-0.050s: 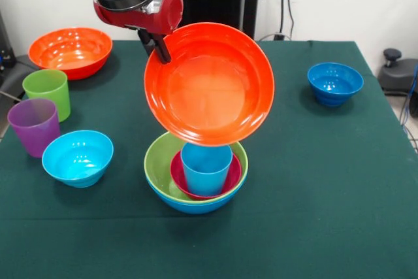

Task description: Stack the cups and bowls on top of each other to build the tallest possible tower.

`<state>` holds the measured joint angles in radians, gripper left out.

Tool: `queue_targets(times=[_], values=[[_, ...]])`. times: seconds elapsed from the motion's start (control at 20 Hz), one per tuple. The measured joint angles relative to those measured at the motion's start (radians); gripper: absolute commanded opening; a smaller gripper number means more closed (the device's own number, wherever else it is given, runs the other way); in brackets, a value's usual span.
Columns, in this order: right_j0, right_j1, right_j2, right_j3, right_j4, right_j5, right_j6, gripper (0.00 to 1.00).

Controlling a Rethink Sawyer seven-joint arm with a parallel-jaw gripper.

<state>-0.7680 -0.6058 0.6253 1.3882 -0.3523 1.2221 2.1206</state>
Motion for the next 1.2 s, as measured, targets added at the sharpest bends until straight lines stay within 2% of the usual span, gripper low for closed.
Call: queue_targets(times=[1.2], values=[[0.0,0.015,0.0,0.0,-0.001,-0.038,0.0,0.0]])
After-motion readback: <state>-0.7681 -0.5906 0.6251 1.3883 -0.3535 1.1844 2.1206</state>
